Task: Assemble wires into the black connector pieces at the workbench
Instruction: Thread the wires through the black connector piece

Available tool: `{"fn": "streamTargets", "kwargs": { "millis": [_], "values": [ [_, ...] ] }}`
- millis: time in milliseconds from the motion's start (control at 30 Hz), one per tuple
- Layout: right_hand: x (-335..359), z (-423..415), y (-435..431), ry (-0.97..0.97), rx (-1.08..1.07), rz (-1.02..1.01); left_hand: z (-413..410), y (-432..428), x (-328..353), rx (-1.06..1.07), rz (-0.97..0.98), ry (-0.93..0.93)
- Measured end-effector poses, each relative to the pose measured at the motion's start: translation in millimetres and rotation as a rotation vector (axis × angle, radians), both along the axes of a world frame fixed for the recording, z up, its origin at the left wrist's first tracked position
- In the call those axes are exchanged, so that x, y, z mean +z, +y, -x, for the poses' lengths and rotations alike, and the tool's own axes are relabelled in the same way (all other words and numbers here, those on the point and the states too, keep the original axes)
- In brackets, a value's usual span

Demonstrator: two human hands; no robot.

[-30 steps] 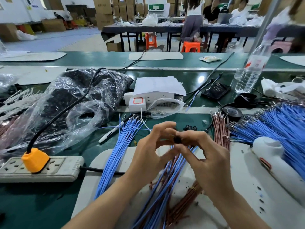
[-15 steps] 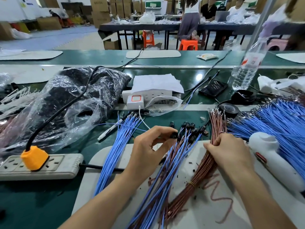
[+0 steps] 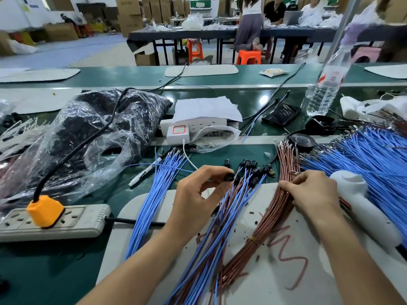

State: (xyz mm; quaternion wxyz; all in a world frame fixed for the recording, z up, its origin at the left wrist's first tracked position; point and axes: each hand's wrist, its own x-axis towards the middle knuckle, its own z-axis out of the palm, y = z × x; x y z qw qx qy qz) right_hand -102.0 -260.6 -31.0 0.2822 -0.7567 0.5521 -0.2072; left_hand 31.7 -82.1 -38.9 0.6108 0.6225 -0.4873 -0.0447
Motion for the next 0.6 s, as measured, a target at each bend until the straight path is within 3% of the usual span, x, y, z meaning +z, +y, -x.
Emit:
{"fn": "streamTargets", "kwargs": {
  "millis": [100, 233, 400, 600],
  "values": [
    [-1.3, 0.5, -2.5, -0.047, -0.015, -0.034, -0.2, 0.7, 3.3, -0.008, -0.034, -0.233],
    [-4.8, 2.9, -5.5, -0.145, -0.057, -0.085, 6.6, 0.6, 6.4, -0.179, -0.210, -0.524],
    [-6.5, 3.5, -7.6, -0.147, -0.019, -0.102, 18.1, -1.4, 1.0, -0.359, -0.420, -0.547],
    [-11.5, 4.3, -12.5, -0.470, -0.051, -0.353, 18.0, 1.0, 4.2, -0.385, -0.412, -0.453]
  ]
}}
